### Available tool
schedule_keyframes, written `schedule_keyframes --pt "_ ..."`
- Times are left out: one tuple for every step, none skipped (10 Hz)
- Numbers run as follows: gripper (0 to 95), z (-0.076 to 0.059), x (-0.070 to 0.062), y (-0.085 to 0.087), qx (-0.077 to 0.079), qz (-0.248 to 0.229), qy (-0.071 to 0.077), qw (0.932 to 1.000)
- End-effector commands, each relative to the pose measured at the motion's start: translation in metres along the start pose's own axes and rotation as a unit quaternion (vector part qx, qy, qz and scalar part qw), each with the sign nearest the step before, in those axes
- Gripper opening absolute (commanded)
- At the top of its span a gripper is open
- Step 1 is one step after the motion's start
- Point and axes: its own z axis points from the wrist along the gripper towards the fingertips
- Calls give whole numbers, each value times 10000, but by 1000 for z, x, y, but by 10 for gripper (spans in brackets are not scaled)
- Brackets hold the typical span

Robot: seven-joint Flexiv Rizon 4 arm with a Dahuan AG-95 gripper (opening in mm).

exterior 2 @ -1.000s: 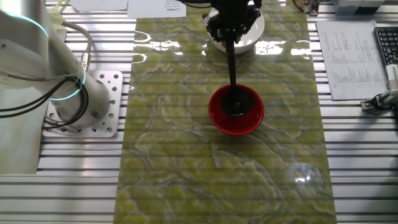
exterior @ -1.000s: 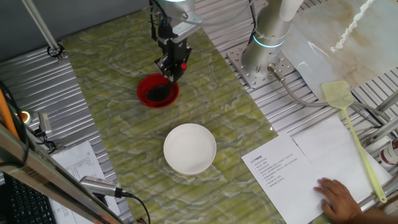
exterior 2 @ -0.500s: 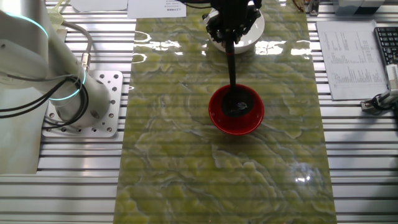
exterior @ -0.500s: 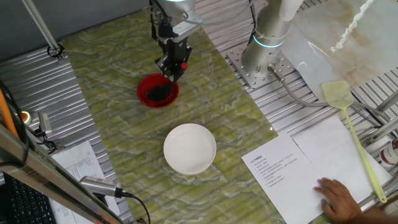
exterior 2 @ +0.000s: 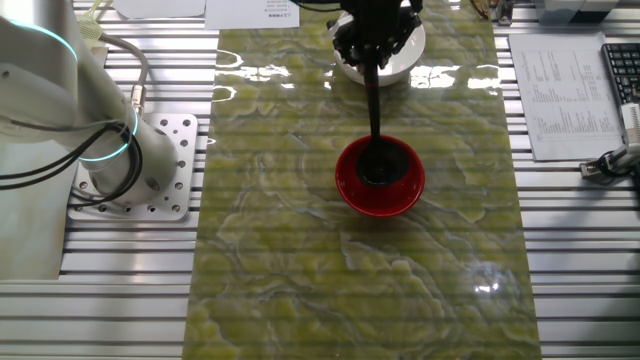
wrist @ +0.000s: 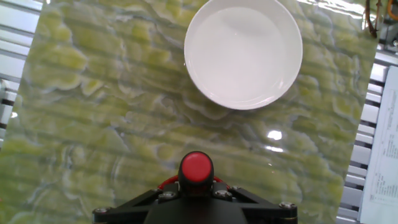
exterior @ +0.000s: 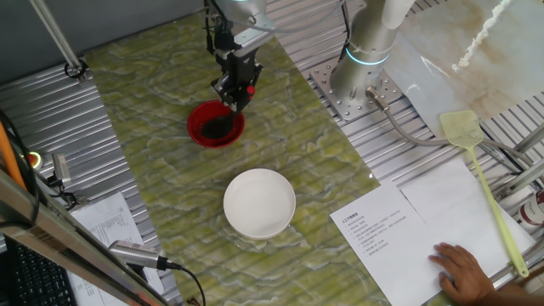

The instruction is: Scoop water with a large spoon from one bowl to another

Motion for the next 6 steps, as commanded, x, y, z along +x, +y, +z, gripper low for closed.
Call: schedule_keyframes --pt "0 -2 2 -3 30 35 -55 10000" --pt "0 -6 3 -7 7 -1 -32 10000" --pt "0 -7 4 -9 -16 -7 -36 10000" --pt "0 -8 6 -11 -11 7 -40 10000" --pt "0 -7 8 -12 2 17 -74 10000" --pt "0 -7 11 -14 17 -4 -116 9999"
